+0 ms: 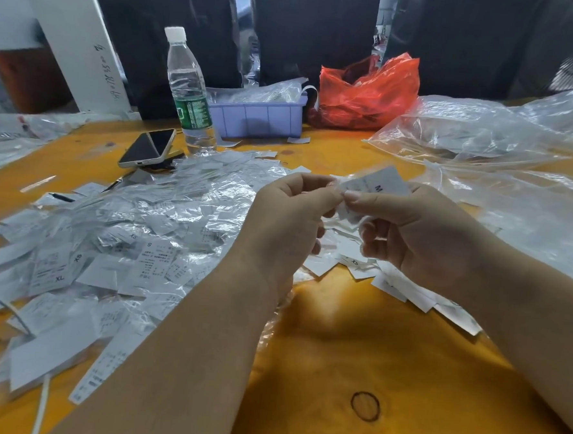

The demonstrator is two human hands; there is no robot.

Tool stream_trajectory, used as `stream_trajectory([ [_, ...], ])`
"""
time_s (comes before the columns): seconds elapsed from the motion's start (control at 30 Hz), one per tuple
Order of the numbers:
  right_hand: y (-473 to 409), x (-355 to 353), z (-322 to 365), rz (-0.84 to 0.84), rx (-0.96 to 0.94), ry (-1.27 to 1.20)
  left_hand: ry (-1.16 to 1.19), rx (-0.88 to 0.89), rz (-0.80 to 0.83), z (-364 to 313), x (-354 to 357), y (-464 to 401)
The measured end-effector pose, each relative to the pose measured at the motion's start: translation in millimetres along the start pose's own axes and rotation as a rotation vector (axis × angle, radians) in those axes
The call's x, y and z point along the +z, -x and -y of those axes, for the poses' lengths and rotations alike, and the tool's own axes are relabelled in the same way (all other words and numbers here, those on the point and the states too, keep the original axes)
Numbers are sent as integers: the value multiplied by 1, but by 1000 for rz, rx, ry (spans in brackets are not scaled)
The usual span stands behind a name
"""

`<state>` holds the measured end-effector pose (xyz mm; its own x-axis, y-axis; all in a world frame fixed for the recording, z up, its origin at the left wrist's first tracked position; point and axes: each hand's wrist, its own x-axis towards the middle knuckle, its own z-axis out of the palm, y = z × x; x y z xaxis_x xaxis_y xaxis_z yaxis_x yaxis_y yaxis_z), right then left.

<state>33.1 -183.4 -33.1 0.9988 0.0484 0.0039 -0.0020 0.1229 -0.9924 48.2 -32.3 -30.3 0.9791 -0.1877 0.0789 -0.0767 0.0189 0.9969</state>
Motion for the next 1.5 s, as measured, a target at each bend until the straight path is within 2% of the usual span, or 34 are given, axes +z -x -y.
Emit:
stream_trajectory([
  [0.13, 0, 0, 2, -55, -1, 86, -136, 45, -137, -6, -12, -6],
  [0.23, 2, -7, 3, -238, -239, 567, -327, 166, -357, -7, -27, -12],
  [0.33, 5, -8, 2, -251, -387, 874, -653, 350, -523, -6, -34, -13],
  [0.43, 5, -7, -3, -101, -255, 1125, -886, 444, -469, -2, -29, -13],
  [0.5, 6, -5, -4, 17, -121, 1246, -1014, 371, -348, 1, -23, -11],
  [0.57, 6, -4, -4, 60, -81, 1297, -1105, 245, -238, 4, -20, -11],
  [0.63, 6, -3, -2, 37, -97, 1274, -1110, 179, -179, 6, -17, -10],
  [0.9, 5, -4, -3, -47, -253, 1245, -1060, 163, -117, 4, -9, -6],
  [1.03, 5, -6, 2, -230, -427, 988, -1032, 165, -81, 3, -9, -4],
  [1.13, 3, -9, 5, -285, -420, 708, -860, 148, -15, 2, -5, -3],
  [1.3, 2, -11, 6, -270, -375, 446, -516, 36, 68, 4, 1, -5],
  [1.4, 4, -11, 7, -238, -383, 407, -322, -16, 100, 4, 1, -6],
  [1.5, 6, -9, 9, -256, -446, 539, -285, 71, 82, 3, 0, -6],
])
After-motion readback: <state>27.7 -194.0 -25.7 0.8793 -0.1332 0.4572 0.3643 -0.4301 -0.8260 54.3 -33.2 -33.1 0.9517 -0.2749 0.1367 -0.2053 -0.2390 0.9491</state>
